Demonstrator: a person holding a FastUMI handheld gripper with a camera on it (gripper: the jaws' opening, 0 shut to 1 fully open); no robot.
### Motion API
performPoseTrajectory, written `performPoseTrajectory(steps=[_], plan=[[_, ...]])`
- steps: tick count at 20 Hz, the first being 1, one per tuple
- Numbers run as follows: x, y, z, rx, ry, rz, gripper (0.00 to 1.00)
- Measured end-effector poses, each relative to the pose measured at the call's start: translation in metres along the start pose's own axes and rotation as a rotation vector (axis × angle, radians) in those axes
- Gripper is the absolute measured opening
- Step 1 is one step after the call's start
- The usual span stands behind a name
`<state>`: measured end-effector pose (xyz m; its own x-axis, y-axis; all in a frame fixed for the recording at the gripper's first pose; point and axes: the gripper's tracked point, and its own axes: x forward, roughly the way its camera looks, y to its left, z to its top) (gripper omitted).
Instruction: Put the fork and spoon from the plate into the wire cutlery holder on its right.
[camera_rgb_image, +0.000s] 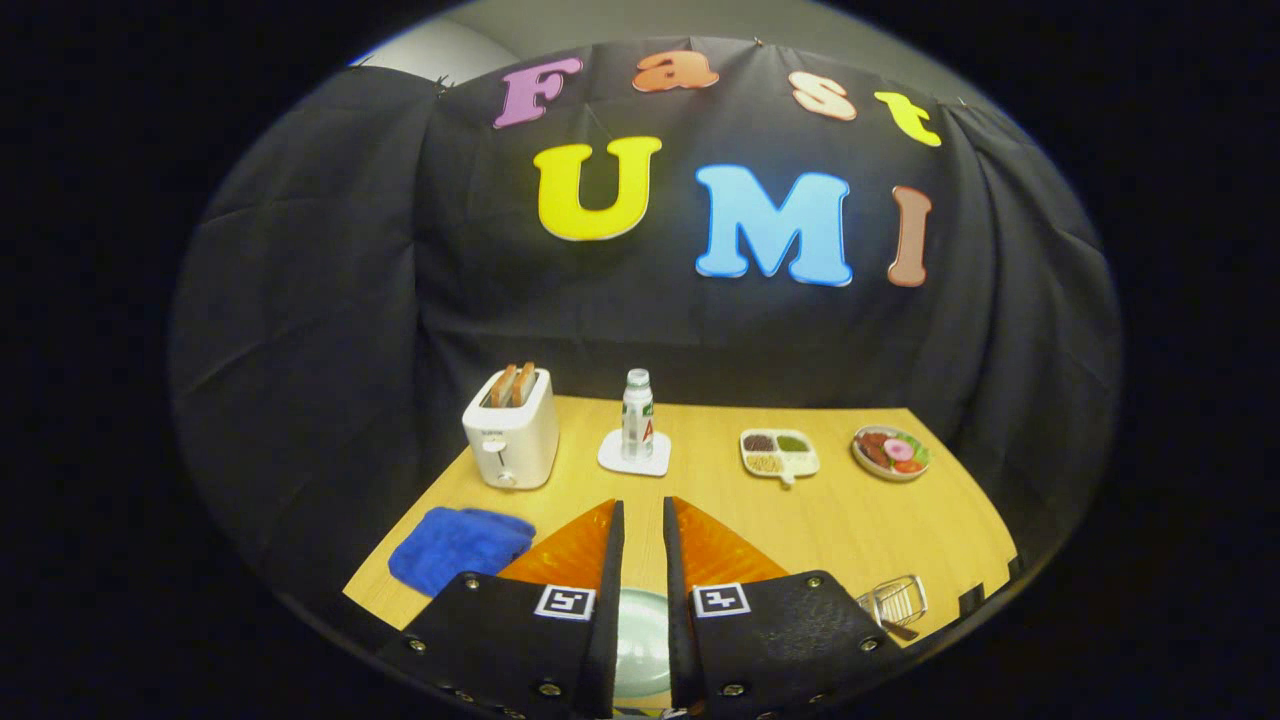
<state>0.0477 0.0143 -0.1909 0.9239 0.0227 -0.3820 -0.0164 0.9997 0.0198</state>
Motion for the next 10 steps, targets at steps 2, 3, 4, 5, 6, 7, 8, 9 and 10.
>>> performPoseTrajectory(steps=[2,3,4,5,6,7,8,9,10], plan=[[0.013,0.007,-0.034,0.021,0.088,0.014,0.22],[0.019,0.01,-0.049,0.032,0.126,0.02,0.23],[0.024,0.015,-0.066,0.04,0.168,0.018,0.23],[0.03,0.017,-0.082,0.045,0.207,0.021,0.23],[0.036,0.017,-0.097,0.045,0.242,0.02,0.23],[0.042,0.014,-0.113,0.043,0.283,0.017,0.23],[0.047,0.013,-0.129,0.041,0.322,0.014,0.23],[0.052,0.01,-0.143,0.044,0.355,0.009,0.23],[0.057,0.007,-0.158,0.048,0.395,-0.002,0.33]])
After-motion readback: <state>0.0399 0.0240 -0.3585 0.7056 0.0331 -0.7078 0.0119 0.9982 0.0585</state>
